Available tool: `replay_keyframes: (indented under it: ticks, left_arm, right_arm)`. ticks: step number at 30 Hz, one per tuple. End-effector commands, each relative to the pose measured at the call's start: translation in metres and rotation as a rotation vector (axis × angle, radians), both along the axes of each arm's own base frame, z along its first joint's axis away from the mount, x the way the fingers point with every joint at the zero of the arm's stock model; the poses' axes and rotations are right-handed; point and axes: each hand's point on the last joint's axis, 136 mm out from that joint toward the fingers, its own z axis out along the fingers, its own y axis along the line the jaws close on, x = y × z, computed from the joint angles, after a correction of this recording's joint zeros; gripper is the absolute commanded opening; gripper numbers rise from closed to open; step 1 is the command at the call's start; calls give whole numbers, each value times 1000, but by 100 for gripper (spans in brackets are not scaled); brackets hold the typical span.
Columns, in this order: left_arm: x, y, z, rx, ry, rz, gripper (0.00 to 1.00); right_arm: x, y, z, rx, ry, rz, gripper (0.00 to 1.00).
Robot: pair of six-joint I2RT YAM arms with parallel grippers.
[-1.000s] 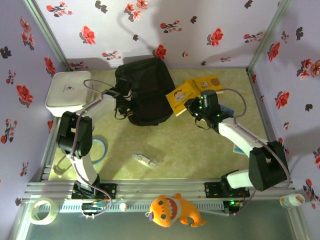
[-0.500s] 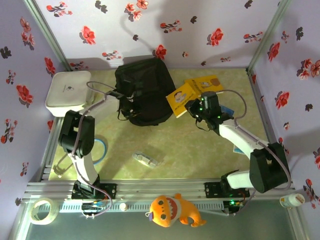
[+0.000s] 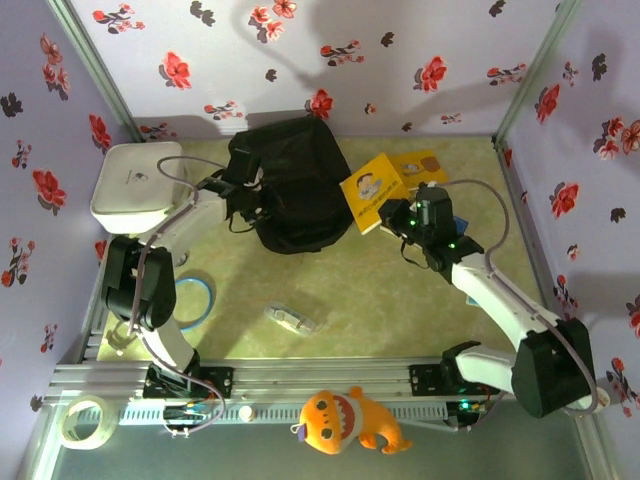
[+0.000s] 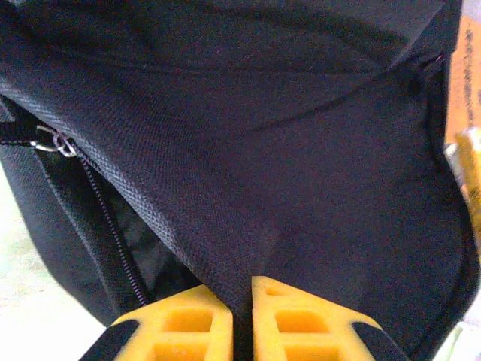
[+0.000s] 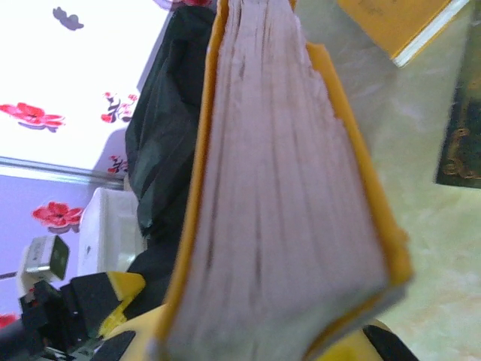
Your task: Pack the student bag
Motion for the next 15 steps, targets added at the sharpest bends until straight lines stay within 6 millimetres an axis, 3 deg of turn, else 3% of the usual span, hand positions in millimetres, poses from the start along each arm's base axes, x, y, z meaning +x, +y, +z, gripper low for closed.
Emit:
replay_keyframes:
  ticks: [1, 4, 7, 15]
  left_arm:
    - [16, -9, 44, -120, -113, 35, 11]
    - [20, -10, 52, -149, -150, 50, 12]
    - [23, -12, 55, -169, -170, 59, 12]
    - [23, -18, 59, -210, -175, 51, 11]
  right_arm:
    - [-7, -35, 19, -92, -64, -131, 7]
    - [-26, -57, 9, -172, -13, -189, 6]
    - [-39, -56, 5, -155, 3, -159, 6]
    - [-37, 27, 33, 193, -37, 134, 7]
